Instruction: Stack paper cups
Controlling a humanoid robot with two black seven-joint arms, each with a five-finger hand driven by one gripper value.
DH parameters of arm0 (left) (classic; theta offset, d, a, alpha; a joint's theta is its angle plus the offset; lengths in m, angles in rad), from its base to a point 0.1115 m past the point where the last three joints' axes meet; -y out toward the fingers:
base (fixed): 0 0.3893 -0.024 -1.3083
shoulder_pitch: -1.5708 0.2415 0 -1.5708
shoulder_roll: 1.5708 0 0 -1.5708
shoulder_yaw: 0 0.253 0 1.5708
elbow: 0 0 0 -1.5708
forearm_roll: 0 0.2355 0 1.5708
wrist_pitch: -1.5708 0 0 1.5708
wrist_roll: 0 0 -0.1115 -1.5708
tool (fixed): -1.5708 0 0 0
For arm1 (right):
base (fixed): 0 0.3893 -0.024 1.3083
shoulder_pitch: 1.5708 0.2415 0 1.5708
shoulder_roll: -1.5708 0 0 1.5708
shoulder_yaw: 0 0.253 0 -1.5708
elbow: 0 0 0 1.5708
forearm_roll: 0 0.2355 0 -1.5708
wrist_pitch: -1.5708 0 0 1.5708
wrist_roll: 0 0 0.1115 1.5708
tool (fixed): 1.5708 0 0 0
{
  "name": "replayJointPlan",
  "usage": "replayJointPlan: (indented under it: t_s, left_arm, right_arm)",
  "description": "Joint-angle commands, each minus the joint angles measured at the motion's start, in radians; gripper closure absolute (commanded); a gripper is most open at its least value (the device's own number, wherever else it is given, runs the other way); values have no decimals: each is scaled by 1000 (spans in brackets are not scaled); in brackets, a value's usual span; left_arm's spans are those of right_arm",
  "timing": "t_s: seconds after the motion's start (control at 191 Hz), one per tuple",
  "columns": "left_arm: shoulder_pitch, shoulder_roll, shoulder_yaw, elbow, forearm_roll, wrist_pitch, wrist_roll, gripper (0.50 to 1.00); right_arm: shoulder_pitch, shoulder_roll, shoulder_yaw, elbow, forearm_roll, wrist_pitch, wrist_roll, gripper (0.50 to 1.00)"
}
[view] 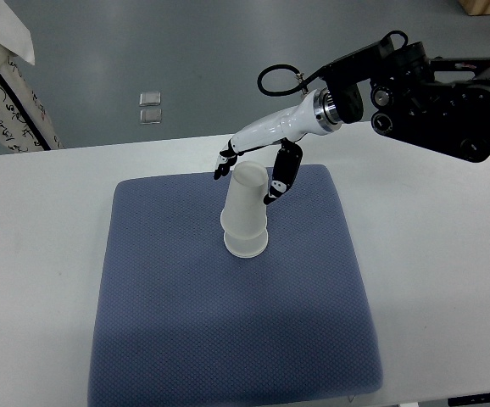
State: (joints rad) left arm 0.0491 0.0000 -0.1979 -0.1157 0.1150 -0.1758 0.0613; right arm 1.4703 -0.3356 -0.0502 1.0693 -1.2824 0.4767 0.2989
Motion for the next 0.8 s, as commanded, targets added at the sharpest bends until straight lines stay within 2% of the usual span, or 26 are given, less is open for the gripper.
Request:
replayJointPlan:
  t_s: [0.0,0.193,0.491,0.648,0.794]
  left_arm:
    - [0,0,0,1,0,-1,0,500]
    - [0,0,0,-1,0,1,0,500]
    - [0,0,0,1,0,1,0,500]
    - [0,0,0,-1,0,-1,0,500]
    - [0,0,0,1,0,1,0,500]
  right_arm:
    - [-2,0,3,0,1,-1,-1,599]
    - [-4,-10,10,-17,24,-6,0,599]
    - [-104,-22,109,-126,342,-72,0,601]
    - [-182,-22,147,-196,646,-89,0,601]
    - [-246,-20,145,-232,1066,-104,-1,601]
